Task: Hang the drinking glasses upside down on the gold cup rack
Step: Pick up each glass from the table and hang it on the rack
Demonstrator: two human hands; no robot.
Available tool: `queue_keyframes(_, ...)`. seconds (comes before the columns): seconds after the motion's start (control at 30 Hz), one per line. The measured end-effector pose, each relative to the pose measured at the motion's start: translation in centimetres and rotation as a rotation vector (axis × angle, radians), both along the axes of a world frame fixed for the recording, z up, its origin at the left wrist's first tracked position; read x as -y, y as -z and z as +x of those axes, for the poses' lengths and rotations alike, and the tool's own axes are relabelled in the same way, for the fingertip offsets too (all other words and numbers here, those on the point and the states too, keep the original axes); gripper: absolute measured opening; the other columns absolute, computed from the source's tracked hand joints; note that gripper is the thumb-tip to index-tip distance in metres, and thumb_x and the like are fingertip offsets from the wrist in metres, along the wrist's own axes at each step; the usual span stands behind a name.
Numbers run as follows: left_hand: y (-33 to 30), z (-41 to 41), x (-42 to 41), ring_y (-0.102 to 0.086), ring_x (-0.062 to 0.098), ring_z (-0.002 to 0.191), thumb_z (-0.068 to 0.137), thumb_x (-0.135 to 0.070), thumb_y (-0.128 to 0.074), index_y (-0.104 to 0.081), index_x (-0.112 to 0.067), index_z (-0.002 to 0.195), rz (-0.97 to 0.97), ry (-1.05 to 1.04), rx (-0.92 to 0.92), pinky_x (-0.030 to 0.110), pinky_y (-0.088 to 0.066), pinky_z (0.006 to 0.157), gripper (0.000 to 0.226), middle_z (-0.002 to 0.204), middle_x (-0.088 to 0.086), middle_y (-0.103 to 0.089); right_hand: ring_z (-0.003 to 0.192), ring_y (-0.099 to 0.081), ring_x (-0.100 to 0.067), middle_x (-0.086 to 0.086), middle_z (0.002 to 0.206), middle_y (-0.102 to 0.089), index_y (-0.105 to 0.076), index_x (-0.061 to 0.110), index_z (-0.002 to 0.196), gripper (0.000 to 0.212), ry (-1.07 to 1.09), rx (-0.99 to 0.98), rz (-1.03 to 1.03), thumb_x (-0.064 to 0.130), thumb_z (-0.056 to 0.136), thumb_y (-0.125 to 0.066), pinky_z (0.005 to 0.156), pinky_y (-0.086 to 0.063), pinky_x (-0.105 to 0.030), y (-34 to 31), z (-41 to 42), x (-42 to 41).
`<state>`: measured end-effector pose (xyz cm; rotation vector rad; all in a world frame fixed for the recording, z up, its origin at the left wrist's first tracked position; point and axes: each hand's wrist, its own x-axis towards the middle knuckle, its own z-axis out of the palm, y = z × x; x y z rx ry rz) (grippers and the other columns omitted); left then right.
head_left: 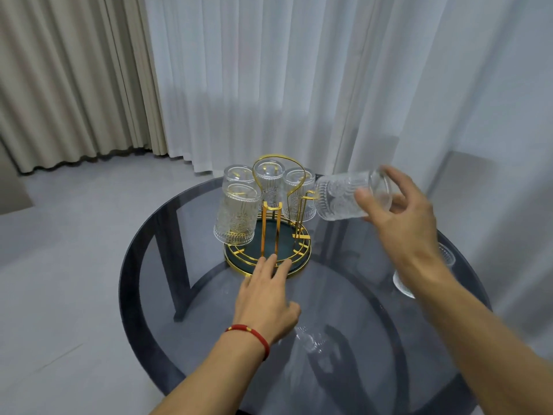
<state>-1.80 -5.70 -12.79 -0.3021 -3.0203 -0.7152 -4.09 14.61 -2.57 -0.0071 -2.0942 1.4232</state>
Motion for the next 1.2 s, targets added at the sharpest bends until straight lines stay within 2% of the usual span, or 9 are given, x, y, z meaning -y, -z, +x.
queue_keyframes(0.1,0.3,0.0,0.1,0.001,0.021,0.154,0.091,-0.027,-0.061,-0.017,-0.026,0.157,-0.060,0.004,0.001,0.049,-0.017,0.123,0.080,0.168,0.001,-0.008,0.105,-0.070,-0.017,0.016,0.111,-0.071,-0.062,0.045,0.132,0.063,0.043,-0.019,0.184,0.062,0.073,-0.074,0.096,-0.057,-0.044,-2.2,-1.7,1.4)
queue_keyframes(0.27,0.3,0.0,0.2,0.002,0.020,0.154,0.091,-0.027,-0.061,-0.017,-0.028,0.157,-0.072,0.005,-0.003,0.050,-0.016,0.123,0.079,0.168,-0.001,-0.008,0.116,-0.063,-0.025,0.001,0.122,-0.071,-0.064,0.035,0.134,0.061,0.060,-0.044,0.331,0.052,0.076,-0.073,0.104,-0.050,-0.041,-2.4,-3.1,2.6)
queue_keyframes(0.4,0.4,0.1,0.2,0.003,0.020,0.154,0.091,-0.027,-0.062,-0.016,-0.028,0.157,-0.067,0.004,-0.006,0.051,-0.015,0.123,0.080,0.168,-0.001,-0.007,0.113,-0.060,-0.025,-0.007,0.118,-0.067,-0.062,0.040,0.134,0.066,0.060,-0.018,0.414,0.060,0.072,-0.066,0.095,-0.044,-0.032,-1.7,-4.0,3.3)
queue_keyframes(0.7,0.4,0.0,0.1,0.002,0.021,0.154,0.090,-0.028,-0.064,-0.017,-0.027,0.157,-0.058,0.003,0.000,0.052,-0.016,0.123,0.082,0.168,0.001,-0.009,0.103,-0.064,-0.026,0.002,0.109,-0.055,-0.057,0.034,0.133,0.068,0.039,0.002,0.675,0.061,0.071,-0.061,0.080,-0.043,-0.031,0.4,-5.4,6.2)
queue_keyframes(0.8,0.3,0.0,0.0,0.002,0.022,0.154,0.090,-0.028,-0.065,-0.016,-0.027,0.157,-0.068,0.006,0.012,0.053,-0.017,0.123,0.083,0.168,0.001,-0.008,0.107,-0.064,-0.025,-0.001,0.118,-0.062,-0.051,0.031,0.134,0.070,0.041,0.020,0.673,0.062,0.072,-0.064,0.083,-0.051,-0.037,1.2,-5.9,6.5)
queue_keyframes(0.9,0.3,-0.1,0.0,0.001,0.022,0.154,0.090,-0.029,-0.065,-0.016,-0.027,0.157,-0.074,0.004,0.004,0.054,-0.018,0.122,0.083,0.168,0.001,-0.009,0.109,-0.064,-0.024,-0.001,0.125,-0.063,-0.047,0.025,0.135,0.074,0.050,0.053,0.655,0.062,0.073,-0.067,0.083,-0.052,-0.038,1.9,-6.2,6.4)
queue_keyframes(1.0,0.3,0.0,-0.1,0.001,0.022,0.154,0.090,-0.028,-0.064,-0.017,-0.027,0.157,-0.074,-0.004,-0.006,0.054,-0.018,0.122,0.082,0.168,0.001,-0.009,0.110,-0.062,-0.024,-0.003,0.127,-0.061,-0.041,0.021,0.138,0.079,0.054,0.040,0.652,0.062,0.076,-0.069,0.083,-0.054,-0.040,2.7,-6.1,6.2)
queue_keyframes(1.13,0.2,0.1,-0.4,0.001,0.022,0.154,0.090,-0.027,-0.062,-0.017,-0.026,0.157,-0.079,-0.011,-0.009,0.054,-0.018,0.122,0.080,0.168,0.002,-0.009,0.122,-0.055,-0.027,-0.006,0.139,-0.054,-0.030,0.022,0.148,0.086,0.037,0.060,0.681,0.064,0.083,-0.066,0.090,-0.054,-0.047,3.4,-5.2,5.6)
queue_keyframes(1.2,0.1,0.2,-0.6,0.002,0.023,0.154,0.091,-0.029,-0.062,-0.017,-0.025,0.157,-0.092,-0.011,-0.002,0.054,-0.016,0.123,0.080,0.168,0.003,-0.008,0.124,-0.055,-0.025,-0.005,0.142,-0.050,-0.029,0.023,0.151,0.081,0.023,0.054,0.641,0.061,0.088,-0.061,0.091,-0.053,-0.046,4.0,-3.9,4.9)
